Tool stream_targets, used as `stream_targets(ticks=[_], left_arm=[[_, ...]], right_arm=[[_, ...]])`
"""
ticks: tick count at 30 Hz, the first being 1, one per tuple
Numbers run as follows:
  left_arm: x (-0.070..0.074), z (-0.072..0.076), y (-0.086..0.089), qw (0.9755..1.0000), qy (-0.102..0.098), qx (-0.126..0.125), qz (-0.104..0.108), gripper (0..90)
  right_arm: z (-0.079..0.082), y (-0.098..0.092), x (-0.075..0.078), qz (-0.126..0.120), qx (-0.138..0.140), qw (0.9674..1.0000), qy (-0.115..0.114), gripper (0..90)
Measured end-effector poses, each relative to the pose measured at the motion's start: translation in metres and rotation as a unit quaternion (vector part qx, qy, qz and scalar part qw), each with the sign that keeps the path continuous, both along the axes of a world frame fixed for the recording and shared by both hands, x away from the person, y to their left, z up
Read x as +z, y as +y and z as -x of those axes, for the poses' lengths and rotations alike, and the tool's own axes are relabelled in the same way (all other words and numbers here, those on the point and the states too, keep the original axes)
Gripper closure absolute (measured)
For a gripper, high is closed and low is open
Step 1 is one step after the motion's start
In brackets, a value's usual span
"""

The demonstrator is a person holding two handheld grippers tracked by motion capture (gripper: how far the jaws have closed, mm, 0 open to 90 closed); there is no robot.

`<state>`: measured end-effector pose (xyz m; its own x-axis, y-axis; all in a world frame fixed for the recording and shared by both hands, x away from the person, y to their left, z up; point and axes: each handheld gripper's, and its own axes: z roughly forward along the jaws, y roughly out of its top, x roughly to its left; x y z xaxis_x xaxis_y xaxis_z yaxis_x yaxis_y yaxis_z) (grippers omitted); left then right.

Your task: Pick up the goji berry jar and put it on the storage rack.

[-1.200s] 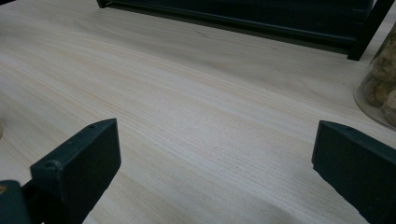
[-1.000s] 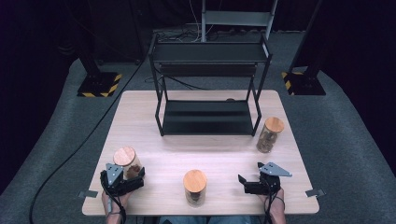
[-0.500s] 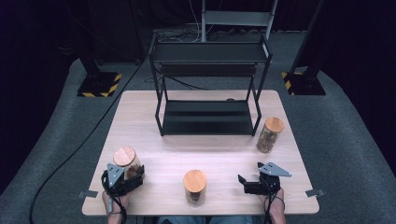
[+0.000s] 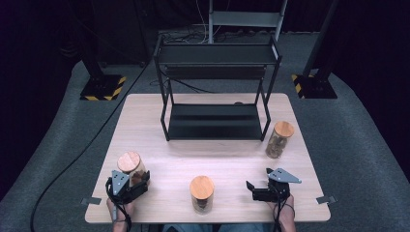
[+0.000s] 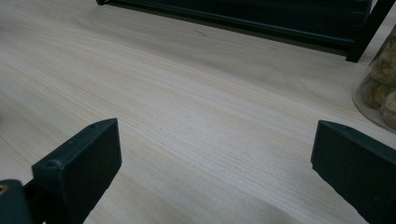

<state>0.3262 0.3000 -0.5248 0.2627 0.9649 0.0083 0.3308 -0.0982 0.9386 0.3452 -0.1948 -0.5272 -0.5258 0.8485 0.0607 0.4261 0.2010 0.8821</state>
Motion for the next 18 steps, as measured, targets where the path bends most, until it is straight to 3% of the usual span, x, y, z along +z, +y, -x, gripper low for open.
stream_targets(ticks=[4, 18], left_arm=[[0.002, -0.001, -0.002, 0.9999, 0.001, -0.003, -0.011, 24.9], [0.012, 0.002, -0.007, 0.9998, -0.002, -0.020, -0.008, 25.0]], right_arm=[[0.000, 0.000, 0.000, -0.002, 0.000, 1.0000, 0.000, 1.1], [0.000, 0.000, 0.000, 0.000, 0.001, 1.0000, 0.000, 0.8]])
